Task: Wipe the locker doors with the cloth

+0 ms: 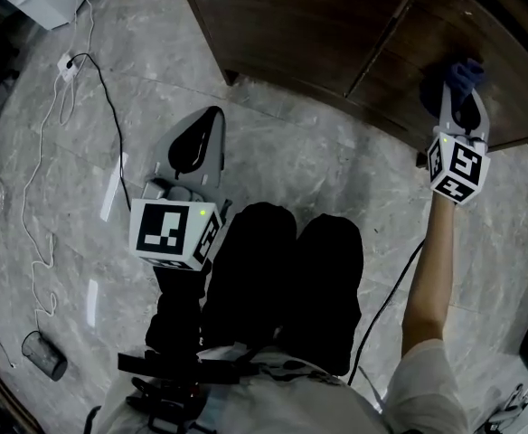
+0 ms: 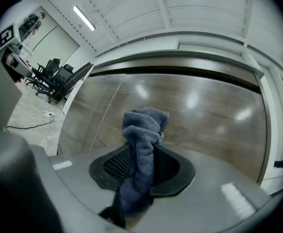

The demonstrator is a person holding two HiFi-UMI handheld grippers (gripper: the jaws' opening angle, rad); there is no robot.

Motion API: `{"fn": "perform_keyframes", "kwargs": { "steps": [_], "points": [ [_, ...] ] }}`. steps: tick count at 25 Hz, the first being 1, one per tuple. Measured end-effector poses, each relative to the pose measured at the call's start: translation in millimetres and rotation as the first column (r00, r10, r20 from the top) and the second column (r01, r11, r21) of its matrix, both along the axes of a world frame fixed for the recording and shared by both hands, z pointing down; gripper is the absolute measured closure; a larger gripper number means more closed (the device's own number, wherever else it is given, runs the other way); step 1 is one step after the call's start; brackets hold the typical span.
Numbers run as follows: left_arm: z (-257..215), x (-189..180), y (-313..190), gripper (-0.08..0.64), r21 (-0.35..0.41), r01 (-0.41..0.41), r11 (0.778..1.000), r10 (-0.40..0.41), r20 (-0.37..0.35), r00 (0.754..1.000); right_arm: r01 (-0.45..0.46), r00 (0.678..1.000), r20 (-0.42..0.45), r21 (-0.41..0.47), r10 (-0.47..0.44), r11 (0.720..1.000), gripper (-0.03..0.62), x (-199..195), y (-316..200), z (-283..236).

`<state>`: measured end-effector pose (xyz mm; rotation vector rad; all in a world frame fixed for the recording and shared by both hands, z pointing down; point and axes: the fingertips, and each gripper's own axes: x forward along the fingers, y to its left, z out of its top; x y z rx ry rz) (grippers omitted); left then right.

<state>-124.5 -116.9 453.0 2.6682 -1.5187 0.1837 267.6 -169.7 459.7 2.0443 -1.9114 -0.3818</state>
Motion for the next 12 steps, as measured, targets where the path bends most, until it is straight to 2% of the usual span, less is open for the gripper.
{"fn": "perform_keyframes", "kwargs": {
  "steps": [7, 12],
  "points": [
    [1, -5, 1, 0.56, -0.002, 0.008, 1.0, -0.008, -0.003, 1.0, 0.031, 0.999, -0.015, -0.102, -0.033, 0.994, 0.479, -16, -4, 55],
    [4, -9, 5, 0.56, -0.008, 0.008, 1.0, -0.008, 0.003, 1.0, 0.05, 0.996, -0.061, -0.153, -0.06, 0.987, 0.479, -29, -6, 89]
  ]
}}
